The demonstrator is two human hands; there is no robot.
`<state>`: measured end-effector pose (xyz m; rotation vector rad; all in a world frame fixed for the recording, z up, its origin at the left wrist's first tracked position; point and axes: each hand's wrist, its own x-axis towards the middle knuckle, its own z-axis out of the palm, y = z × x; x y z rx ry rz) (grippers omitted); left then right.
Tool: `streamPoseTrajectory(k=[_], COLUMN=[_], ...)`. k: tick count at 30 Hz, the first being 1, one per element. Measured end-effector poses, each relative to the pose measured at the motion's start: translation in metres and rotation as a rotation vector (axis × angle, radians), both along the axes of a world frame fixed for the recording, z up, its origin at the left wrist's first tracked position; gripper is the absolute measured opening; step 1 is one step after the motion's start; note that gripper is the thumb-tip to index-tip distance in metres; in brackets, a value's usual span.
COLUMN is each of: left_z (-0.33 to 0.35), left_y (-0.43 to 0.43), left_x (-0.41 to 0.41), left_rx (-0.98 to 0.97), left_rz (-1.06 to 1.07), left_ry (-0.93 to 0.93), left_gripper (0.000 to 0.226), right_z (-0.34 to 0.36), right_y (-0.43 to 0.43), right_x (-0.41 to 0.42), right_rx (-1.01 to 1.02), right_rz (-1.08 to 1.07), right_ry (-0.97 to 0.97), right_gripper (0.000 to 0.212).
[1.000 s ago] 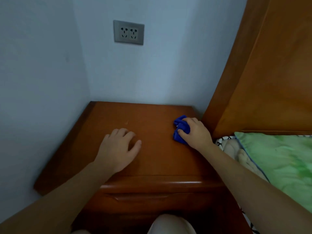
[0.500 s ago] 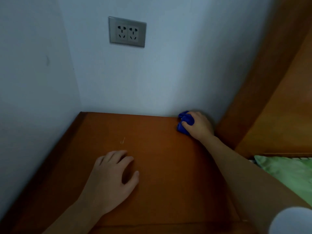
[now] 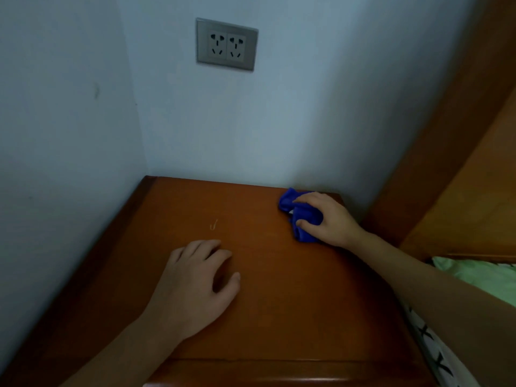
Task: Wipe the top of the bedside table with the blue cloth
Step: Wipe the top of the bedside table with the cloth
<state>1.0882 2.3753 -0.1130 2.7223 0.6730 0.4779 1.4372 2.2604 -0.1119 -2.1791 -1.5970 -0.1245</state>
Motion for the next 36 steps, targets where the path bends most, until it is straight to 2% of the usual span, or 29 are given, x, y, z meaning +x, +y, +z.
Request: streamPoseTrajectory(k=[6,10,13,17,22,24,31,36], left_z=[-0.002,-0.004,-0.004,-0.002,-0.003,-0.003,-0.004,-0.006], left_y=[0.003,0.004,0.003,0.001,0.002,0.002,0.003,0.003], left_x=[0.003,0.003,0.002,0.001,0.000,0.001,0.001,0.002], left_rx=[0.007,-0.012,-0.015,-0.033,-0.015,-0.016,-0.019,-0.018], left_rz=[0.014,0.023,0.019,0.008,0.011,0.007,0.000,-0.002], left_ry=[-0.003,-0.011,-0.012,-0.032,-0.043,-0.038,-0.067,-0.078], left_gripper=[0.065,0.064,0.065,0.066,0.062,0.061,0.058,0.056], right_z=[0.005,0.006,0.006,0.006,-0.001,-0.001,0.006,0.003], right_y=[0.034,0.069,0.079,0.070,0.062,0.063,0.119,0.144], right_x=[0.030,0.041,0.036,0.009,-0.045,-0.048,-0.020,-0.023], right_rx=[0.049,0.060,0.071,0.068,0.033,0.003,0.016,0.016], right_rz=[-0.053,-0.138,-0.138,-0.037,0.241,0.275,0.082,0.035], right_ry=[0.086,0.159,0.145,0.005,-0.041,-0.031,0.029,-0.001], right_gripper=[0.052,0.037,0.036,0.045,0.050,0.051,0.057,0.054])
